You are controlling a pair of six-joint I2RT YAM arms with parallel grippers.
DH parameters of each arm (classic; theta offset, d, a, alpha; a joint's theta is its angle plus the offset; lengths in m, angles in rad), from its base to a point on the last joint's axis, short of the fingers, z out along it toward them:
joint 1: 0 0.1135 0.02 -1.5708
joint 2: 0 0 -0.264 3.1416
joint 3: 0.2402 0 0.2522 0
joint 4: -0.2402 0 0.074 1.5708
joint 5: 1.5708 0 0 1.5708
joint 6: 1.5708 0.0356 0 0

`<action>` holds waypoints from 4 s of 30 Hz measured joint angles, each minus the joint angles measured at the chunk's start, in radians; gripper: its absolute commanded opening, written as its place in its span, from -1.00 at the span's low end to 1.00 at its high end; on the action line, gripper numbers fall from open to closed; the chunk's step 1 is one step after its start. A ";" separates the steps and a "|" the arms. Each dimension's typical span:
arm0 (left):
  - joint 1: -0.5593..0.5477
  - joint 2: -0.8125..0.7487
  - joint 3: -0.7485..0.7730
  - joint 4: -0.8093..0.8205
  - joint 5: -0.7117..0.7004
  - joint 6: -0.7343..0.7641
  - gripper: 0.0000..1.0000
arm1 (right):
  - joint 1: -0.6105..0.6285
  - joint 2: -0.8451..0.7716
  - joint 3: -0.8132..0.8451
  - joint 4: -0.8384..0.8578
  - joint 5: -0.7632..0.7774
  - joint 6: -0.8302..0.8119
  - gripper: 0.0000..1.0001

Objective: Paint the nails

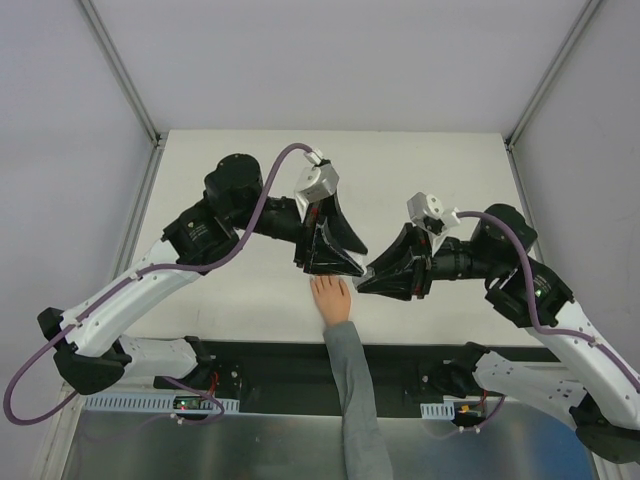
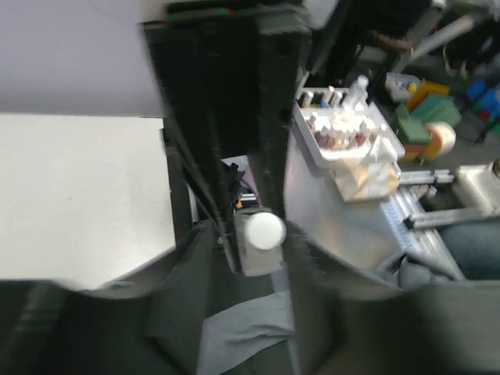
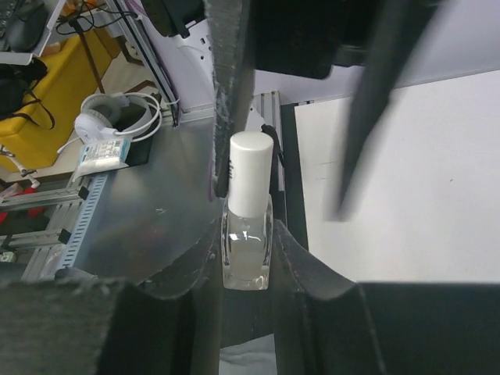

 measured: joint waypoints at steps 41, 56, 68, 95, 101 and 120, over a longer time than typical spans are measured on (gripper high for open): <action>0.036 0.125 0.054 -0.105 -0.709 -0.242 -1.00 | 0.038 0.159 0.056 -0.097 0.730 -0.101 -0.99; 0.093 0.011 -0.143 0.330 0.073 -0.203 -0.98 | -0.155 0.096 0.011 0.002 -0.158 -0.043 -0.99; 0.109 -0.029 -0.051 0.113 -0.092 -0.153 0.63 | -0.164 0.091 0.002 -0.044 -0.081 -0.080 -0.99; 0.026 0.035 0.039 -0.165 -0.773 -0.204 -0.03 | 0.187 0.156 0.056 -0.054 0.922 -0.146 -0.99; 0.014 0.037 0.039 -0.165 -0.784 -0.208 -0.62 | 0.203 0.180 0.056 -0.035 0.956 -0.146 -0.99; 0.039 0.055 0.057 -0.075 -0.065 -0.050 -0.85 | -0.140 0.082 0.012 -0.040 -0.107 -0.077 -0.99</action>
